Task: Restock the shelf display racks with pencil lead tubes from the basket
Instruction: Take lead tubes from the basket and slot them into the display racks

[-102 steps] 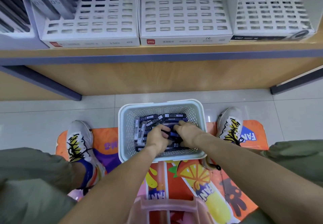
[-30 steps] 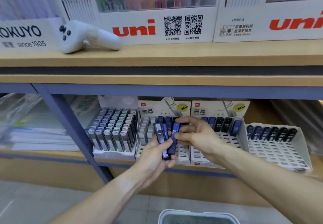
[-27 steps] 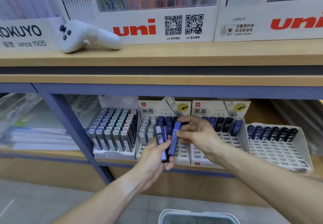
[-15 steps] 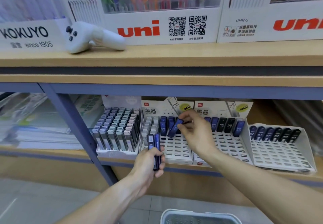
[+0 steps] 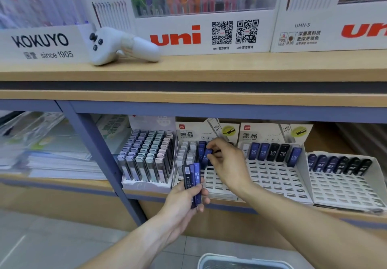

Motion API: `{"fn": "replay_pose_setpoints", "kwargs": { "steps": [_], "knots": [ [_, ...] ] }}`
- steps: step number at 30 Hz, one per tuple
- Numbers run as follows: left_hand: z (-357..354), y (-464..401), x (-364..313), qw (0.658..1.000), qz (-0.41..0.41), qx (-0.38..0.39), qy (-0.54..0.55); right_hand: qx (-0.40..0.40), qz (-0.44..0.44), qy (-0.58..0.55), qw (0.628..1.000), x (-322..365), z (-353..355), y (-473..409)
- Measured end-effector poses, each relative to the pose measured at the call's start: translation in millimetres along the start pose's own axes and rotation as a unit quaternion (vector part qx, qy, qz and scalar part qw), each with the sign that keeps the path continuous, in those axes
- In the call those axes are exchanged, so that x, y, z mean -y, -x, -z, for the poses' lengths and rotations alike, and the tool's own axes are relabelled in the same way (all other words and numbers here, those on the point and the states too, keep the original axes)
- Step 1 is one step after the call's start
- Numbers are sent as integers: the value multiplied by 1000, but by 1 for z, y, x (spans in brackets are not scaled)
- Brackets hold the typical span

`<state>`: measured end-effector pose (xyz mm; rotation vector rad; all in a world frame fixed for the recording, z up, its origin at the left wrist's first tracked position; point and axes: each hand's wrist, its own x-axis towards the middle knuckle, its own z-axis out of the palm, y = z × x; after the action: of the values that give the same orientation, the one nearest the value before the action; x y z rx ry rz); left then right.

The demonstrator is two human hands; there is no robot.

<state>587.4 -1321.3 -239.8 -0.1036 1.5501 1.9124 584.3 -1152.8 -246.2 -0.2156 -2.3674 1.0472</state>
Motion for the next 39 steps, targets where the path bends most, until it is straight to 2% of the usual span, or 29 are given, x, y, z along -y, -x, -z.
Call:
{"fn": "replay_pose_setpoints", "kwargs": {
  "steps": [6, 10, 13, 16, 19, 23, 28, 34, 39],
  "knots": [
    [2, 2, -1, 1000, -1, 7, 4, 52, 58, 89, 993, 0, -2, -7],
    [4, 2, -3, 1000, -3, 20, 18, 56, 45, 116, 991, 5, 0, -3],
    [3, 2, -4, 999, 1, 31, 32, 28, -11, 56, 998, 14, 8, -1],
    [1, 1, -3, 998, 3, 49, 42, 94, -125, -79, 985, 19, 14, 8],
    [-3, 1, -1, 997, 8, 65, 40, 133, -156, -132, 970, 15, 17, 16],
    [-3, -1, 3, 998, 8, 51, 33, 58, -179, -190, 964, 13, 27, 12],
    [-1, -4, 1, 1000, 20, 3, 8, -46, -126, -147, 980, 4, 38, 5],
    [0, -6, -4, 997, 57, 46, 13, -40, -59, -50, 996, -6, 31, 7],
    [3, -7, -5, 997, 58, 49, 19, -17, -38, -19, 999, -6, 25, 8]
  ]
}}
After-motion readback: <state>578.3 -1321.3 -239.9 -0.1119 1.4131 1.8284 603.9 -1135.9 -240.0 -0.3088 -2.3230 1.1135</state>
